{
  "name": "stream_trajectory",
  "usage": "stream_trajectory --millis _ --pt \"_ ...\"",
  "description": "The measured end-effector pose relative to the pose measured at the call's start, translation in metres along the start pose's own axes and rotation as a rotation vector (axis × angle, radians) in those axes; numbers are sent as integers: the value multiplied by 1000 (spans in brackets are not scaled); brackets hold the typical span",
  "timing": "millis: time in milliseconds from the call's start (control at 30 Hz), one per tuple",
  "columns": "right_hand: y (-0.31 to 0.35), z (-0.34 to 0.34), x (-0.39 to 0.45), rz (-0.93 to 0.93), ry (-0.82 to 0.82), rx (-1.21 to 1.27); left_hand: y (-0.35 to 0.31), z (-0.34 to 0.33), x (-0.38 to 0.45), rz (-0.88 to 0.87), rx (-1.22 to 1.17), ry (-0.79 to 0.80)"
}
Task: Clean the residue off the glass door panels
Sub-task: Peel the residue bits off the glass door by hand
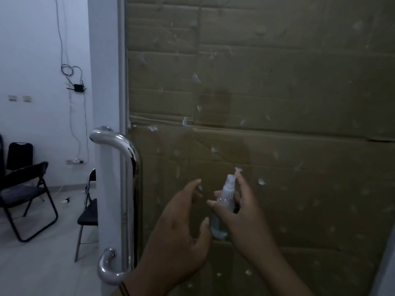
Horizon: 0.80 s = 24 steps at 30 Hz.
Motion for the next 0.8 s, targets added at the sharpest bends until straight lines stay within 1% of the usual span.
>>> stream_trajectory --millis 67,133,267,400,600,733,800 --pt "-4 4 -3 9 31 2 -11 -18 -11 6 -24 39" --pt "-7 6 -7 16 74 -9 -15 -34 -18 51 -61 56" --pt "-13 8 -18 26 157 -35 -12 -52 -26 156 -111 57" --pt "-22 16 -24 21 166 12 -11 -53 -34 214 -82 20" --pt "-35 13 -27 52 151 24 -19 -58 -40 203 -4 -3" --pt "-39 7 -32 56 207 26 -18 -55 -39 188 18 -38" --pt "-39 11 -33 63 204 -6 -15 -52 -40 197 59 -79"
Point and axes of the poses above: each hand's wrist, its own x-axis towards the middle knuckle, its own z-axis out of the back of the hand, y = z × x, the point moved 6 cm from there along x, towards the middle knuckle, and after that the axes turned 8 degrees about x, right-handed, at the moved point
